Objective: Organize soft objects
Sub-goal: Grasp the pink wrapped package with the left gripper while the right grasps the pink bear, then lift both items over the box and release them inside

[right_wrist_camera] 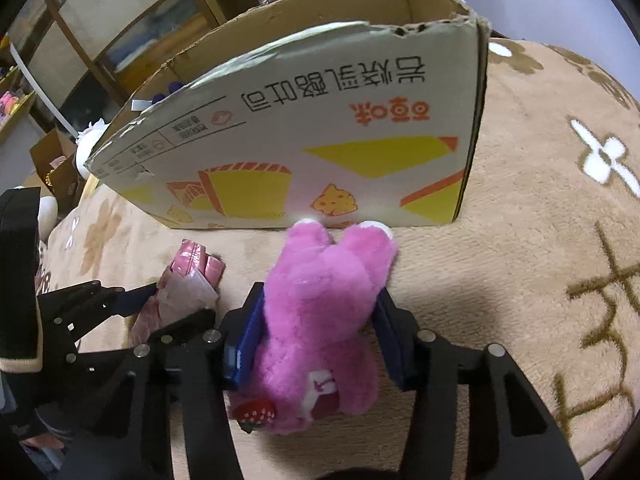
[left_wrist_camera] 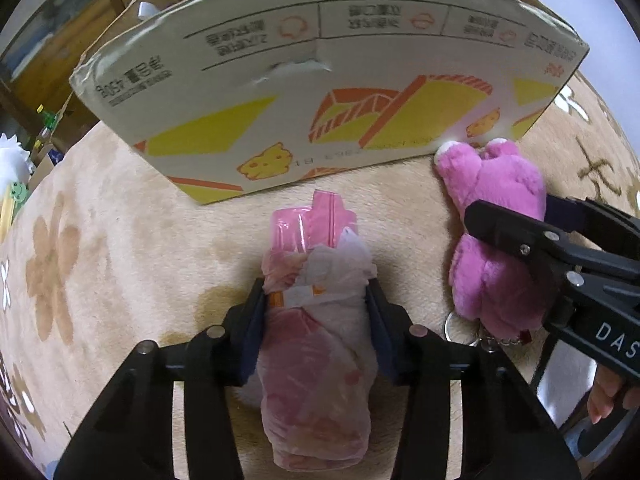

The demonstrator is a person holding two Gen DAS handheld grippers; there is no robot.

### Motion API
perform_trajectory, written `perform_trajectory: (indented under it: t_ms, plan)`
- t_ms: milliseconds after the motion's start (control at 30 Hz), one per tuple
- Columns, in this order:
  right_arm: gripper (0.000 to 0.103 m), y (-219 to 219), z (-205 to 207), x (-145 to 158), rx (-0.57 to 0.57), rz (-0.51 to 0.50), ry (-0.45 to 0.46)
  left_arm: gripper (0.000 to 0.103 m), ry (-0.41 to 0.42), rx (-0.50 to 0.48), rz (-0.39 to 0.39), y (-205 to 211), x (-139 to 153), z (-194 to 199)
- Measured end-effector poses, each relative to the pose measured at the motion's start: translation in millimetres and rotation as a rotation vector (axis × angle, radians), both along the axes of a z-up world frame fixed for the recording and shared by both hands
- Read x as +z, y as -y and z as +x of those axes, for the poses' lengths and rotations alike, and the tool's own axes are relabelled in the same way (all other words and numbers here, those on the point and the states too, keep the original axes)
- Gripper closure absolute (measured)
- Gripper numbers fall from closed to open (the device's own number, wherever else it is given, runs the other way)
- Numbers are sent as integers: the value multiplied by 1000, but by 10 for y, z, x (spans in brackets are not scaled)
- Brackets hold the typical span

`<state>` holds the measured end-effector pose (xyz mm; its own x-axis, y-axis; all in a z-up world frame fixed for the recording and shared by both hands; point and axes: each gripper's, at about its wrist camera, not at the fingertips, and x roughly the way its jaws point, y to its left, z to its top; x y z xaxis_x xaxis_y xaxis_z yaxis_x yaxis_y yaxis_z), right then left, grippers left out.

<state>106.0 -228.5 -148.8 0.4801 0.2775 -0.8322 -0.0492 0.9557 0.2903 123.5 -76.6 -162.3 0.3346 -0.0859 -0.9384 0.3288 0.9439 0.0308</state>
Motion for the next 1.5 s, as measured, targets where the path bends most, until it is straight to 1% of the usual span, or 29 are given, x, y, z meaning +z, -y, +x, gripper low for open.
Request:
perform_trajectory:
  t_ms: [167, 333, 567, 767, 900, 967, 1000, 1067, 1100, 1133, 1267, 1367, 1500]
  plan:
    - [51, 5, -17, 10, -1, 2, 10, 59, 18, -6, 18, -10, 83, 2]
    - [52, 48, -60, 89, 7, -13, 32, 59, 43, 13, 10, 4, 184, -63]
    - [52, 43, -79, 122, 5, -22, 47, 59, 75, 38, -31, -90, 350, -139]
    - [52, 29, -117, 158, -2, -37, 66, 60, 102, 46, -43, -174, 484, -222]
    - [53, 48, -153, 205, -10, -40, 88, 60, 138, 59, -62, -289, 551, -275]
    - [54, 75, -178, 242, -14, -34, 103, 64, 156, 66, -72, -318, 596, -301]
    - [54, 91, -195, 262, -17, -35, 108, 72, 164, 69, -81, -345, 603, -340]
    - [54, 103, -224, 306, -24, -40, 125, 76, 162, 77, -98, -374, 628, -353]
    - [54, 104, -235, 324, -26, -40, 131, 81, 159, 73, -104, -378, 623, -353]
    - [54, 107, -245, 343, -27, -41, 136, 84, 155, 65, -107, -380, 623, -359]
    - [54, 83, -262, 379, -30, -49, 148, 86, 154, 52, -120, -366, 619, -362]
    - [54, 70, -280, 401, -30, -59, 156, 86, 177, 56, -130, -303, 681, -417]
    - [54, 83, -319, 477, -35, -56, 182, 86, 207, 82, -141, -351, 770, -503]
